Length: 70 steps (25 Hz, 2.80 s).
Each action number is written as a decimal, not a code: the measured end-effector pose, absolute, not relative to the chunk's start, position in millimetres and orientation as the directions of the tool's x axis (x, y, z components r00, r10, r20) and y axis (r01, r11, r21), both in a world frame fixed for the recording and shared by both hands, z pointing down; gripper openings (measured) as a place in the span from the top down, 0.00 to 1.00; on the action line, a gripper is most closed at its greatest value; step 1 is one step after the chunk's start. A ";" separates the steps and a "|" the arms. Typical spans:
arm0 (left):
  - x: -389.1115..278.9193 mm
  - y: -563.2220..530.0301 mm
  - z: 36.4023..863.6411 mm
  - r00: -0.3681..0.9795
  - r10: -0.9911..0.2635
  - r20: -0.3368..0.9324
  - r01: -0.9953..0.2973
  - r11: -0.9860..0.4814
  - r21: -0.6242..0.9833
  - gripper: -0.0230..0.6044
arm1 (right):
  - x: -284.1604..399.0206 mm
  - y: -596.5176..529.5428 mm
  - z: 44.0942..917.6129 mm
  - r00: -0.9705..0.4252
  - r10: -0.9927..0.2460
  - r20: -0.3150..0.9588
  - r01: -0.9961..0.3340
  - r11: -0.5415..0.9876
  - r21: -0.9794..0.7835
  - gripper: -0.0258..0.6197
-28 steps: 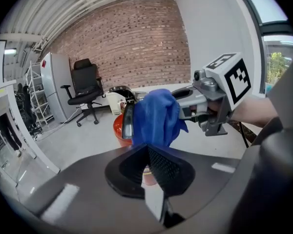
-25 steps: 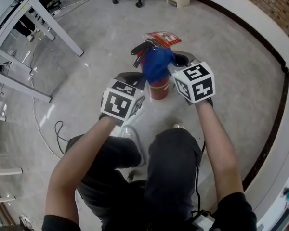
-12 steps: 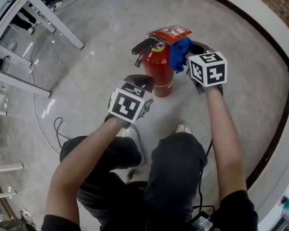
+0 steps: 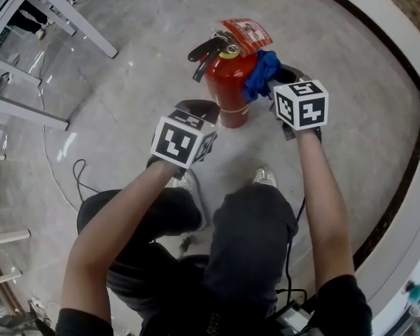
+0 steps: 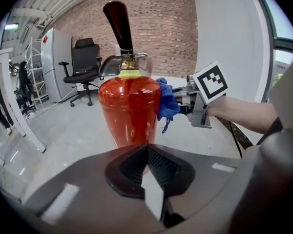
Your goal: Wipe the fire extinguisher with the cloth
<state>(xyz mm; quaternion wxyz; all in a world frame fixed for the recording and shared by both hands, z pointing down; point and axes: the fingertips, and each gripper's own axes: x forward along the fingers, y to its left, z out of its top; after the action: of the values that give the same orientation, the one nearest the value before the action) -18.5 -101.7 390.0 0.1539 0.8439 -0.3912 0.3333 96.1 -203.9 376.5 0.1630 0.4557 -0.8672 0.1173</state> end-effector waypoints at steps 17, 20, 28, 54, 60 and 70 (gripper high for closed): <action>-40.2 -67.8 385.0 0.452 -0.585 0.674 -0.803 -0.596 0.021 0.96 | 28.8 -109.5 337.0 -0.636 -0.710 0.302 -0.728 0.682 0.068 0.89; -34.5 -72.1 388.4 0.454 -0.578 0.678 -0.801 -0.598 0.026 0.96 | 42.3 -115.4 344.1 -0.628 -0.723 0.288 -0.748 0.663 0.034 0.89; -16.4 -93.9 412.0 0.465 -0.540 0.701 -0.784 -0.619 0.044 0.96 | 83.9 -165.4 383.0 -0.580 -0.747 0.325 -0.803 0.592 -0.074 0.89; -34.5 -87.7 424.8 0.457 -0.548 0.700 -0.788 -0.615 0.033 0.96 | 81.2 -159.1 450.5 -0.568 -0.692 0.446 -0.813 0.554 -0.176 0.89; -46.6 -64.2 425.1 0.448 -0.556 0.700 -0.801 -0.598 0.038 0.96 | 48.9 -123.1 456.1 -0.620 -0.642 0.450 -0.771 0.604 -0.200 0.89; -53.8 -71.2 445.2 0.426 -0.536 0.729 -0.812 -0.582 0.047 0.96 | 44.9 -124.7 497.1 -0.624 -0.613 0.484 -0.767 0.599 -0.230 0.89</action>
<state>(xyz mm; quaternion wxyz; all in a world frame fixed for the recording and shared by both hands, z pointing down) -53.8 -71.2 445.2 0.2010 0.8202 -0.4107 0.3437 44.9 -124.7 497.1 0.1808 0.3940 -0.8757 0.2126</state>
